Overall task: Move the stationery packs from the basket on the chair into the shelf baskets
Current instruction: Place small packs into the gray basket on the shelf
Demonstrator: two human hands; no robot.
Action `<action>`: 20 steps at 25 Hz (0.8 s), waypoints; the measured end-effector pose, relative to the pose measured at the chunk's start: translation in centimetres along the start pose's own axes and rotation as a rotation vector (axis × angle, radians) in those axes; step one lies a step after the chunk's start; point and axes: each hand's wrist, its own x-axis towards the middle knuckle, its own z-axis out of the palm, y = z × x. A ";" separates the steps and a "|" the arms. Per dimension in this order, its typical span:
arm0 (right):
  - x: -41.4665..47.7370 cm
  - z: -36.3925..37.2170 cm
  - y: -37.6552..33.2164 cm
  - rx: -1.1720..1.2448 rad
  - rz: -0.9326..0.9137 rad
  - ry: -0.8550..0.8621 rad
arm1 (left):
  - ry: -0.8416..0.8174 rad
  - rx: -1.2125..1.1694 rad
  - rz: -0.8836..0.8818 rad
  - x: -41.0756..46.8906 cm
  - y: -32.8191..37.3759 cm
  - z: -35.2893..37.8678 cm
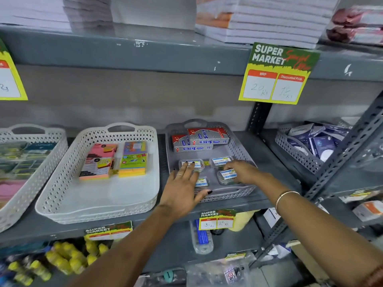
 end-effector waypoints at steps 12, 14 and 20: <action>0.3 1.0 0.5 0.035 -0.008 0.052 | 0.024 0.017 0.001 0.1 0.1 -0.2; 0.1 0.8 0.4 0.035 -0.007 0.045 | 0.022 0.014 -0.004 0.0 0.1 -0.2; -0.3 0.5 0.0 -0.008 -0.002 0.031 | 0.023 0.012 -0.006 0.0 0.0 -0.1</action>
